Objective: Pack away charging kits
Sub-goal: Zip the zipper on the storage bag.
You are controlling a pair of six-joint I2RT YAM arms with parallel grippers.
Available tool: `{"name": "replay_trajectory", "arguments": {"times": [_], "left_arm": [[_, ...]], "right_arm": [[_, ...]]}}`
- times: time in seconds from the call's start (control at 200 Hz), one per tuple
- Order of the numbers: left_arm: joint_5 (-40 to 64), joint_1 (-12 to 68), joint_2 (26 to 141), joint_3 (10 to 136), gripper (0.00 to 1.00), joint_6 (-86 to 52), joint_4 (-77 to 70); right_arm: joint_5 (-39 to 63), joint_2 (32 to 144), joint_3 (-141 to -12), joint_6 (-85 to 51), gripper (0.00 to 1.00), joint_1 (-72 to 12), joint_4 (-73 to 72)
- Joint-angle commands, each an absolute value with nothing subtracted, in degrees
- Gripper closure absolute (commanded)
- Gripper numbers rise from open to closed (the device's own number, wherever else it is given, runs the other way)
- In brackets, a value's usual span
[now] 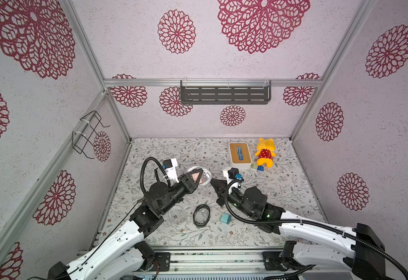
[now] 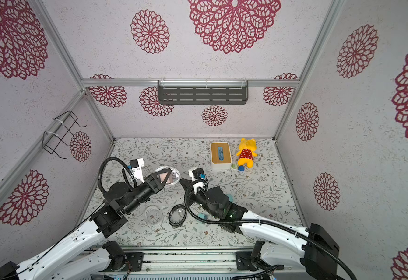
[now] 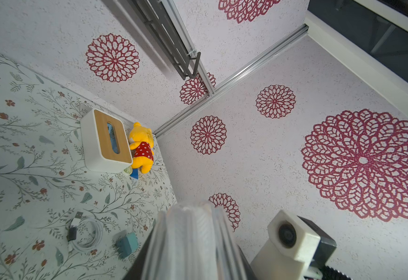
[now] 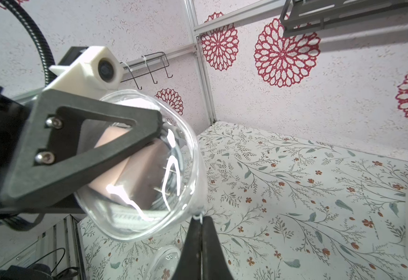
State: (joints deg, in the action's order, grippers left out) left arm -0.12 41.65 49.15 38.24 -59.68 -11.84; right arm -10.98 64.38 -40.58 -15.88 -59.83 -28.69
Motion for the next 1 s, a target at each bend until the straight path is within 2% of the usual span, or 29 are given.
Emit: {"name": "replay_trajectory", "arguments": {"times": [0.0,0.16,0.385,0.59,0.71,0.765,0.916,0.996], "left_arm": [[2.1,41.9,48.9,40.5,1.00,-56.9,-4.1],[4.0,42.1,51.8,43.9,1.00,-55.3,1.7],[6.4,42.1,53.5,45.2,1.00,-54.4,1.2],[7.5,42.1,56.7,47.6,0.81,-54.0,-0.2],[6.9,42.1,58.2,49.1,0.50,-54.3,-0.5],[6.5,42.1,59.0,49.9,0.42,-54.6,-0.6],[6.8,42.1,61.9,52.3,0.36,-55.5,-1.6],[7.6,42.1,63.3,52.9,0.44,-56.0,-2.7]], "right_arm": [[-16.1,62.3,-42.5,-14.5,1.00,-53.8,-31.2],[-10.6,63.0,-44.1,-10.1,1.00,-52.6,-30.4],[1.5,60.3,-41.9,-7.0,1.00,-52.6,-31.3],[10.3,62.2,-41.9,-11.2,1.00,-53.9,-32.5],[12.5,63.3,-40.9,-13.5,1.00,-55.0,-35.1],[13.1,63.6,-40.6,-14.4,1.00,-55.7,-36.3],[12.3,64.4,-40.8,-14.7,1.00,-58.7,-37.0],[10.4,64.7,-41.0,-14.0,1.00,-60.0,-36.4]]}}
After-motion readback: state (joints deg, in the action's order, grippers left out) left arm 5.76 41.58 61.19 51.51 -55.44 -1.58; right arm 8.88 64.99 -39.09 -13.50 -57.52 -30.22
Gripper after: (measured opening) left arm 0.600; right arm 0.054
